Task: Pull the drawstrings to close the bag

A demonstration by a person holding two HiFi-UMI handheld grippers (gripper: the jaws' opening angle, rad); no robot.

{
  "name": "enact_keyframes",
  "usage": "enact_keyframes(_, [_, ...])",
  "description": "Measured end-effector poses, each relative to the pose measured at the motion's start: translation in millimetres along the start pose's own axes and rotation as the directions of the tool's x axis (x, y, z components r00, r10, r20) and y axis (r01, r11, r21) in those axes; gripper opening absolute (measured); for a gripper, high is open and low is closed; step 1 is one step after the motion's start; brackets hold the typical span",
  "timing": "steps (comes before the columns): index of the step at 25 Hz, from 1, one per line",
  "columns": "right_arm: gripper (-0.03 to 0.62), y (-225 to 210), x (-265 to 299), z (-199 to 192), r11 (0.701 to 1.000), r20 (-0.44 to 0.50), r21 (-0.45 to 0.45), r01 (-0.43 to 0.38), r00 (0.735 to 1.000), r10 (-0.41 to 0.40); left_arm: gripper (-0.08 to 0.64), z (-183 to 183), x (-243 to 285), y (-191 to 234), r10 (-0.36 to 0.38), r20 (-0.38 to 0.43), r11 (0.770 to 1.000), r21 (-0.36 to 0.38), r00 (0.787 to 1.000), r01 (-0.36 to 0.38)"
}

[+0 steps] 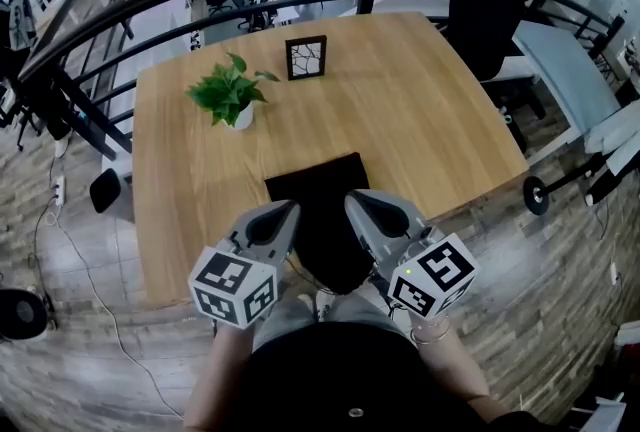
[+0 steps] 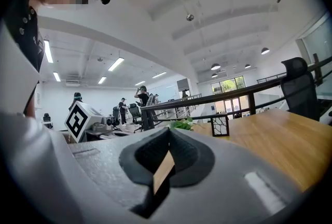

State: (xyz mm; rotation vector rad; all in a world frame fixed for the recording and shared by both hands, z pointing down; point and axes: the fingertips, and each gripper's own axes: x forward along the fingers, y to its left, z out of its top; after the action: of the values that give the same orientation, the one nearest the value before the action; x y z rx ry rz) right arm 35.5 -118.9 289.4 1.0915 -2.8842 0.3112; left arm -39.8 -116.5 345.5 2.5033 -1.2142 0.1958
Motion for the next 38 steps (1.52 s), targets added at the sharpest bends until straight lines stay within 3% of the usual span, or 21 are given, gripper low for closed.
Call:
enact_keyframes(8, [-0.002,7,4,-6,1.000,-0.003,0.006,-0.017,1.000,0.017,0.015,-3,-4,6,0.013,0.011,0.998,-0.056,1.000,-0.013])
enact_keyframes(20, [-0.002,3,3,-13,1.000,-0.024,-0.004,0.021,0.999,-0.022,0.015,-14,-4,5,0.003,-0.027,0.999,-0.040,1.000,-0.004])
enact_keyframes(29, [-0.002,-13,0,-24,0.995,-0.070,0.009,0.098,0.993,-0.097,0.015,-18,-5,13,0.063,-0.048,0.998,-0.027,0.997,-0.064])
enact_keyframes(38, [-0.002,-22,-7,-32,0.993,-0.097,0.007,0.121,0.988,-0.120,0.015,-27,-5,19,0.078,-0.079,0.996,-0.039,0.994,-0.082])
